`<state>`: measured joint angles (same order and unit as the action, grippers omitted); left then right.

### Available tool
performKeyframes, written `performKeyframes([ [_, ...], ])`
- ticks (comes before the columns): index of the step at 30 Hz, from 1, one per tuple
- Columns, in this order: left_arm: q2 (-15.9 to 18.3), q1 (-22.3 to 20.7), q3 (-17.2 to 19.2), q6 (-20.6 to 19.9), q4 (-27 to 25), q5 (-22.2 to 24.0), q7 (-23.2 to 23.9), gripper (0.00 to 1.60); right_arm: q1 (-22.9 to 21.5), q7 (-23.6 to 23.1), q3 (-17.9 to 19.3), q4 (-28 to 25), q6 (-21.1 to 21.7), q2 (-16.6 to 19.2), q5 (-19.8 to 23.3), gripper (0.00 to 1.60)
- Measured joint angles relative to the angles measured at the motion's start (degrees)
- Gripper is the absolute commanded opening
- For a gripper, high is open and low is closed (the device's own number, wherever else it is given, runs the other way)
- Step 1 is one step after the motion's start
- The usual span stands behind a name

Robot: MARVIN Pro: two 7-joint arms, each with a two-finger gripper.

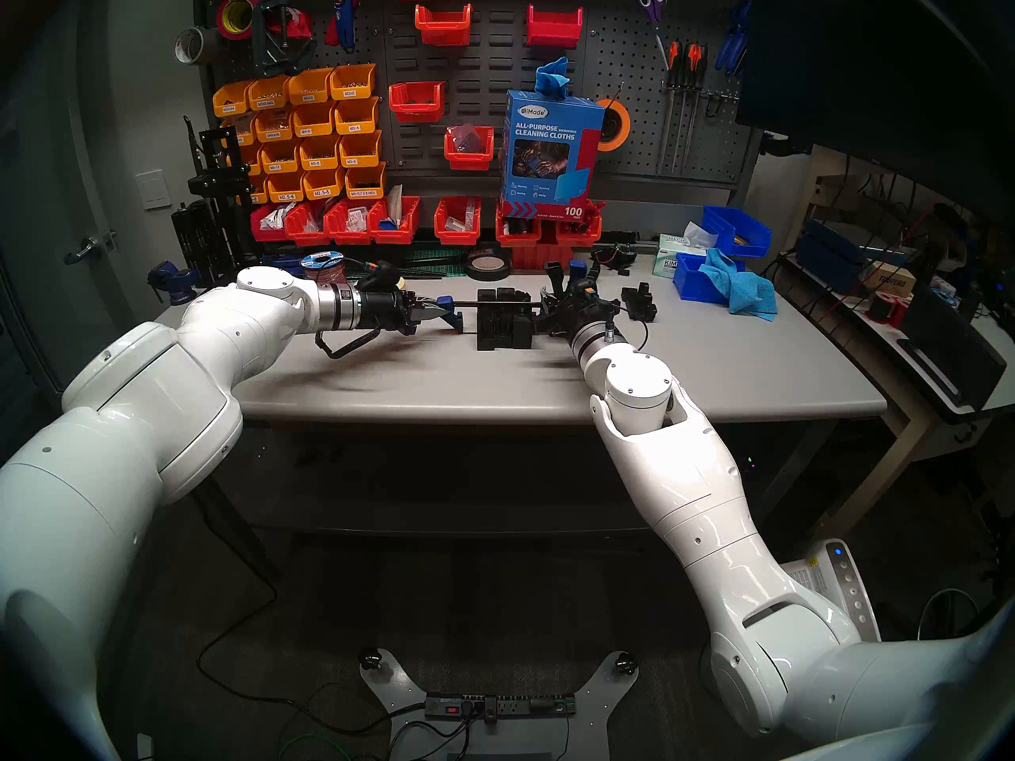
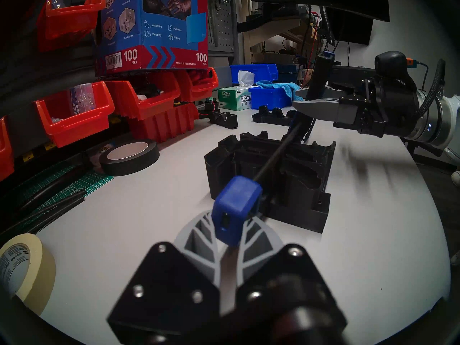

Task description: Clamp the two 3D printed pieces together with the clamp

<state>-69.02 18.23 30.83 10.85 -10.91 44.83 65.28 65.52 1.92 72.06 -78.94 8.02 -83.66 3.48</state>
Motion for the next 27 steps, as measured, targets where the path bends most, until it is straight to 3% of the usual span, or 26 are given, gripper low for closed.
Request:
performKeyframes([
  [27,0.27,0.01,0.04,1.41,0.5,-0.33,0.17,0.0,-0.09,0.21,-0.48,-0.03,-0.01,-0.76,-0.41,0.0],
])
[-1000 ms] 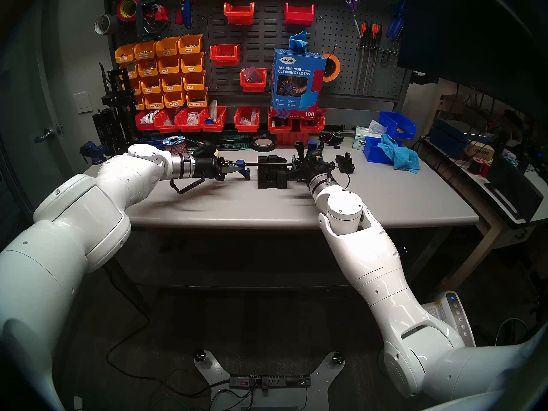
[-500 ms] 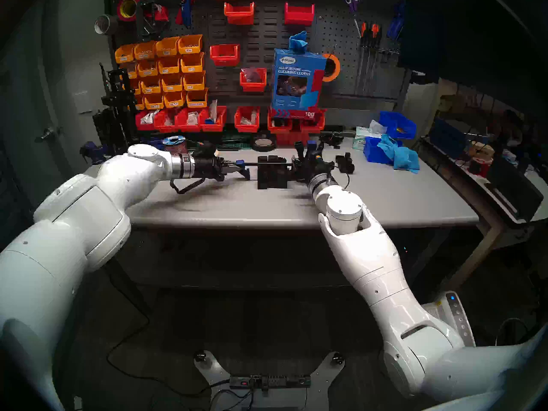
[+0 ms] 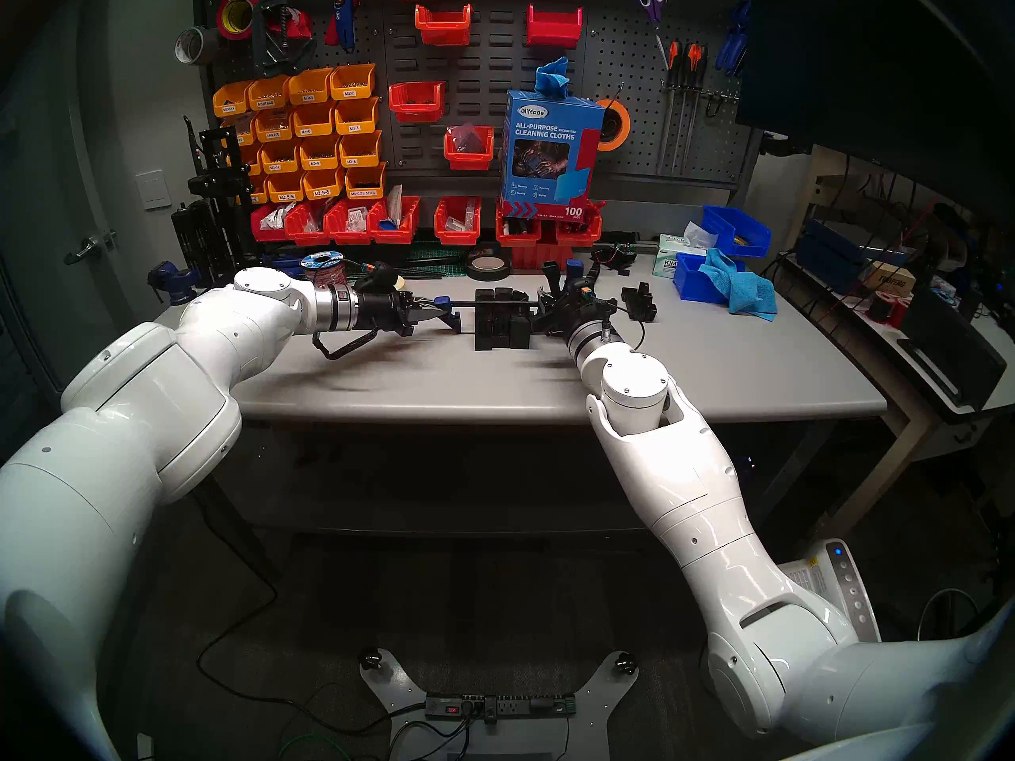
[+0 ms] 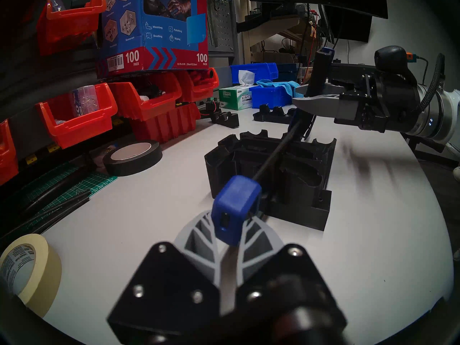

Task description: Clamp the two 3D printed pieces together with the clamp

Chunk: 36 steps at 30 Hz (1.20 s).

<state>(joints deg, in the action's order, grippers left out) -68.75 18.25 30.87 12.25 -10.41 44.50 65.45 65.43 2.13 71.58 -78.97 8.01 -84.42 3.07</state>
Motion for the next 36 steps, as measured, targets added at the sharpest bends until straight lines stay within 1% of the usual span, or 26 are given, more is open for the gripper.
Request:
performKeyframes([
  [36,0.69,-0.04,0.04,1.58,0.72,-0.44,0.38,0.0,-0.58,1.25,-2.36,0.47,0.05,-2.49,-1.38,0.0],
])
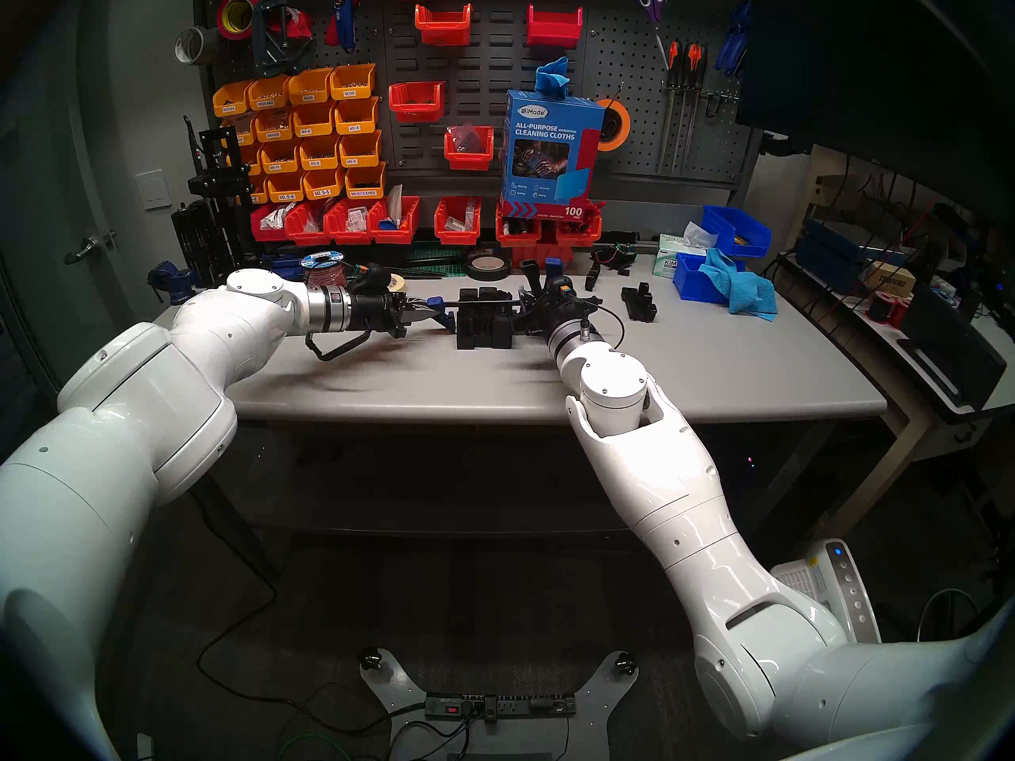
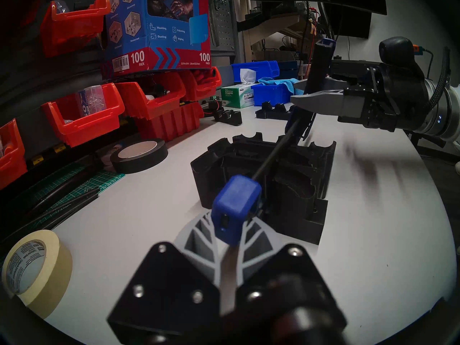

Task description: Clamp the two 3D printed pieces together with the clamp

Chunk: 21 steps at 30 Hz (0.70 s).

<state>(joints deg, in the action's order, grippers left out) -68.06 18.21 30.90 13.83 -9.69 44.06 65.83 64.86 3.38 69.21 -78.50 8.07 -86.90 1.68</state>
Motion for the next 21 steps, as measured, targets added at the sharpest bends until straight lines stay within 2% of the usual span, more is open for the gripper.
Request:
performKeyframes([
  [21,0.61,-0.04,0.07,0.68,0.63,-0.14,-0.15,0.0,-0.63,1.98,-1.73,0.9,0.01,-1.71,-0.33,0.0],
])
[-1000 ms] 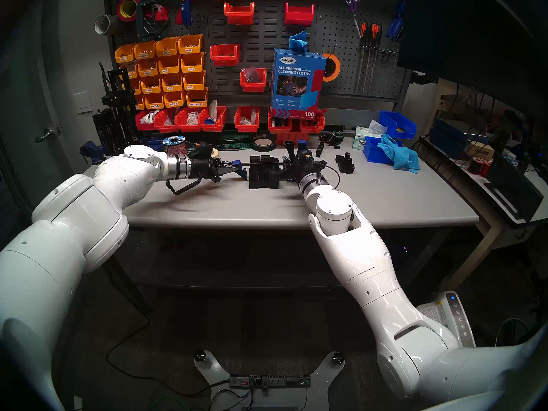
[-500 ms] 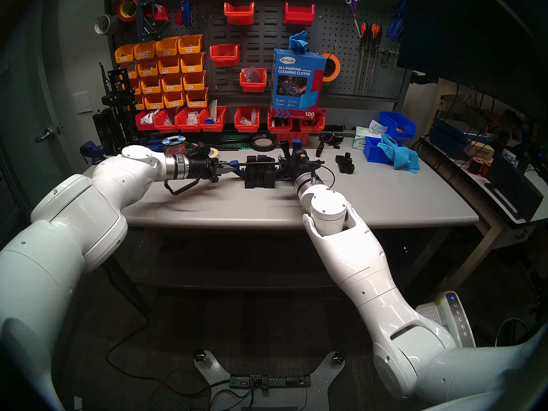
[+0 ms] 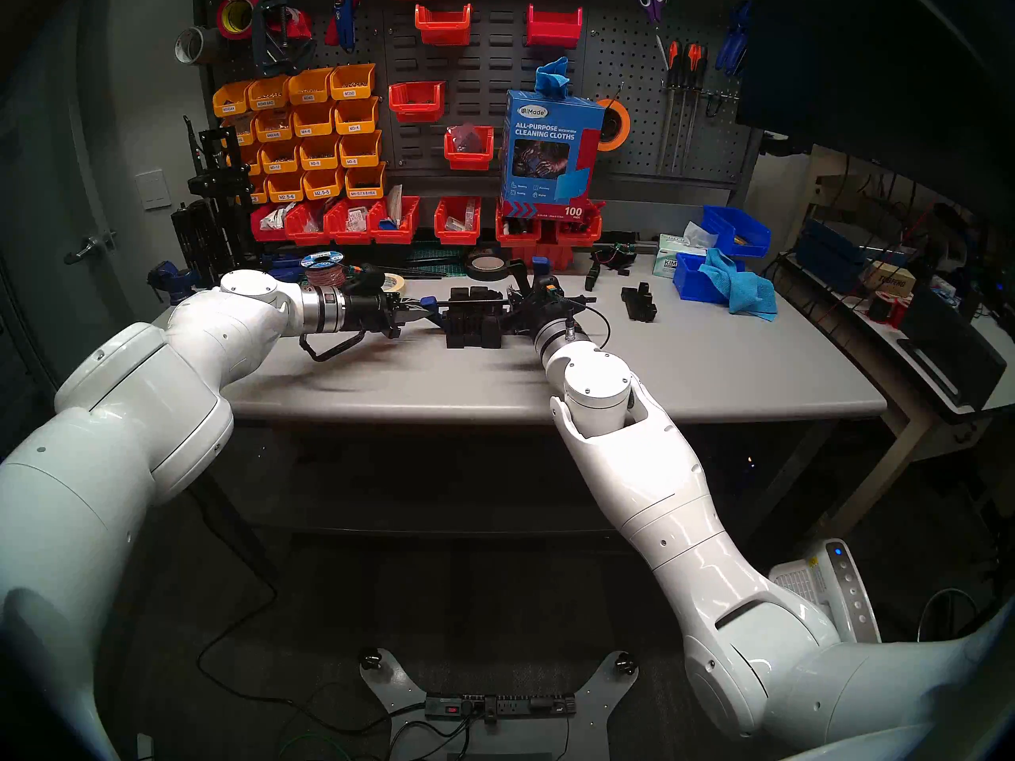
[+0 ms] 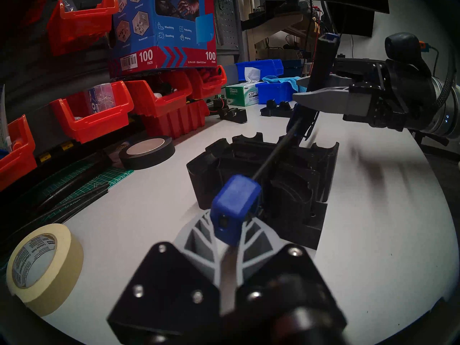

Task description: Clamp the two 3D printed pieces together with the clamp

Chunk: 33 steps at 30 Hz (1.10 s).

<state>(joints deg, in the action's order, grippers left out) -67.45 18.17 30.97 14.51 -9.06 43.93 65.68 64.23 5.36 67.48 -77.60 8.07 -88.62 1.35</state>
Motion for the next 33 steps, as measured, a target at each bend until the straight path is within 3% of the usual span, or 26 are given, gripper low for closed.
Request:
performKeyframes([
  [33,0.28,-0.02,0.27,0.49,0.61,-0.23,-0.82,0.0,-0.8,2.82,-1.44,1.38,-0.01,-1.39,0.79,0.0],
])
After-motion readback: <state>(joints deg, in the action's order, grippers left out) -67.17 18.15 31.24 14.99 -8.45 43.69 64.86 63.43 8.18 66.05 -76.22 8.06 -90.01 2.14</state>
